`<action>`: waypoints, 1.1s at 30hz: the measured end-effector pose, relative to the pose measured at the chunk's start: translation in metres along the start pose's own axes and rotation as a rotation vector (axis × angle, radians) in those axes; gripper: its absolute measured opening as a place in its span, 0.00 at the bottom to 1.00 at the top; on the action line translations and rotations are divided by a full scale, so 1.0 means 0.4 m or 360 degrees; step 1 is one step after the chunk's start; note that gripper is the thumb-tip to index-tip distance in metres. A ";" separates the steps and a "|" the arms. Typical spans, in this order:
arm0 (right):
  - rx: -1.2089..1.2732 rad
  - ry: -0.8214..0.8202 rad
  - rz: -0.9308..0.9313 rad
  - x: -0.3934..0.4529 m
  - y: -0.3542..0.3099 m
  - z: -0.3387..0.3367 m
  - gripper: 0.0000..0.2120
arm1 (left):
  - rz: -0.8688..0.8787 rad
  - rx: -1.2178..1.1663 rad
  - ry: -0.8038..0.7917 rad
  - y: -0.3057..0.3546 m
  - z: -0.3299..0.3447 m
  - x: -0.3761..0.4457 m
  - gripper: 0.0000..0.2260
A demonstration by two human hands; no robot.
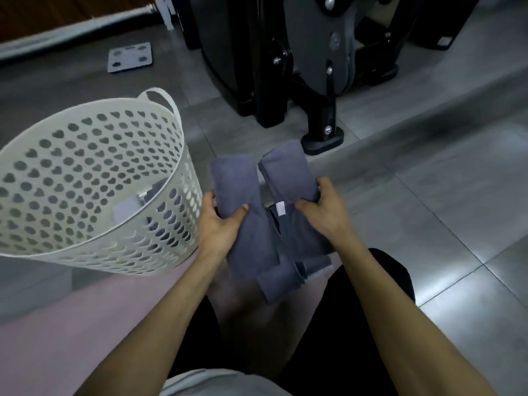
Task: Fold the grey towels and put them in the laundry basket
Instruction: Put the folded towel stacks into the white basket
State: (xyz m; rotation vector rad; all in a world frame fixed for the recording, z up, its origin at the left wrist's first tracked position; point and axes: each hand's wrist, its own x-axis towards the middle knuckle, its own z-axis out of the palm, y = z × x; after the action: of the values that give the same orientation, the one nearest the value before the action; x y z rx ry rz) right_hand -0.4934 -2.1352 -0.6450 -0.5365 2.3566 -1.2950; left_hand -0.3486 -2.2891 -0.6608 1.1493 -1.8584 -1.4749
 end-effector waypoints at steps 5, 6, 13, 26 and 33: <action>0.0232 0.0002 -0.0094 -0.061 -0.197 0.055 0.16 | 0.0127 -0.0271 -0.0019 0.147 -0.181 -0.003 0.16; 0.0262 0.0007 -0.0109 -0.072 -0.239 0.072 0.16 | 0.0132 -0.0351 -0.0022 0.174 -0.224 -0.008 0.17; 0.0354 -0.0072 -0.0231 -0.101 -0.527 0.248 0.16 | 0.0109 -0.0745 0.0099 0.242 -0.576 0.039 0.18; -0.0289 -0.0396 -0.0167 0.177 -0.677 0.648 0.14 | -0.0764 -0.0536 0.0022 -0.002 -0.816 0.498 0.17; -0.0514 -0.0526 0.0213 0.326 -0.560 0.805 0.11 | -0.1326 0.0081 0.0019 -0.248 -0.757 0.679 0.26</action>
State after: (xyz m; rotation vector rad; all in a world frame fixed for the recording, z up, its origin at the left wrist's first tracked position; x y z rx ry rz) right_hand -0.4080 -2.5395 -0.6325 -0.6222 2.2809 -0.7071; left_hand -0.2173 -2.6850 -0.6995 2.1050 -1.4588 -1.8092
